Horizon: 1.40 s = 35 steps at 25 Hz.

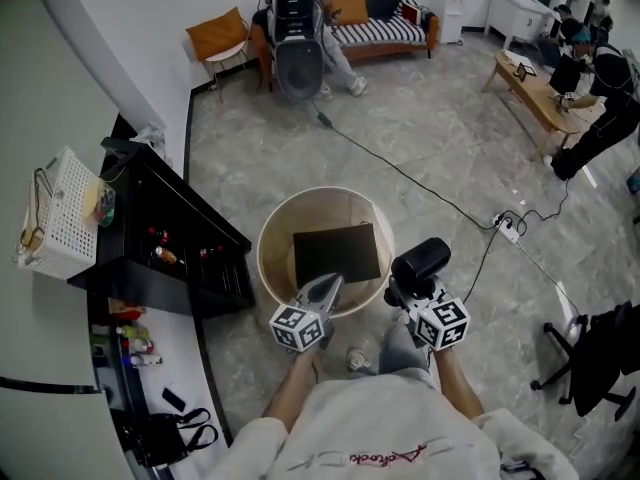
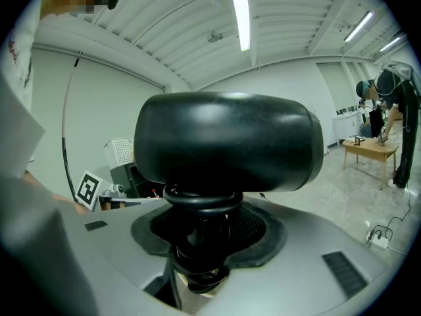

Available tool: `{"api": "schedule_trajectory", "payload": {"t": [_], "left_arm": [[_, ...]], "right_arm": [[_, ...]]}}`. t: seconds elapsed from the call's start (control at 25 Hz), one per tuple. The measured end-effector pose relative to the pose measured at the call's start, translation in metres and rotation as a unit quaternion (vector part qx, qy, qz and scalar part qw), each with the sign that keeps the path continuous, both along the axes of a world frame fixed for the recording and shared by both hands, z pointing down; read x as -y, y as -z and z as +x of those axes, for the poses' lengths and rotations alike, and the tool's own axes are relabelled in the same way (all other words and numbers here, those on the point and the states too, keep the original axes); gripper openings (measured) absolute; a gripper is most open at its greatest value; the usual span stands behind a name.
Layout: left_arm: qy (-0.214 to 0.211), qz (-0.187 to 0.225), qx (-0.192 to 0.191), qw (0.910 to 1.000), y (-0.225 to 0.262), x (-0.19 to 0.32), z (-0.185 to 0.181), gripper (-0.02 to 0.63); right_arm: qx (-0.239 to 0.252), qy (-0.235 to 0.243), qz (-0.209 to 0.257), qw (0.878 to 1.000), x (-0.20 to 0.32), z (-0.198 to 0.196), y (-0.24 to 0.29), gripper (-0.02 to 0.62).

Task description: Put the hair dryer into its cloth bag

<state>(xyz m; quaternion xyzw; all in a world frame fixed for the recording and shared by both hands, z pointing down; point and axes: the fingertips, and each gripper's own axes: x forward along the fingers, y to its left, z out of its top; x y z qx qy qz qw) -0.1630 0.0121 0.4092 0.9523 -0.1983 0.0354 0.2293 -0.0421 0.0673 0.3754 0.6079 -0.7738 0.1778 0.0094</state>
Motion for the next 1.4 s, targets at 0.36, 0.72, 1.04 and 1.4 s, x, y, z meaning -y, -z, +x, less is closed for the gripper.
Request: {"api": "schedule_trajectory", "payload": {"t": [0.36,0.72,1.04,1.4], "left_arm": [[0.033,-0.009,0.009,0.9994,-0.007,0.020,0.019,0.031],[0.056,-0.027,0.023,0.9978,-0.021,0.047,0.074,0.031],[0.099,-0.025,0.029,0.9943,-0.015,0.085,0.107,0.031],[0.149,-0.023,0.041,0.9878,-0.014,0.104,0.127,0.031]], "right_arm": [[-0.003,0.019,-0.004,1.000,0.014,0.033,0.000,0.198],[-0.003,0.051,-0.023,0.998,0.048,0.085,-0.015,0.198],[0.005,0.091,-0.017,0.996,0.098,0.125,-0.010,0.198],[0.010,0.141,-0.012,0.990,0.140,0.150,-0.009,0.198]]}}
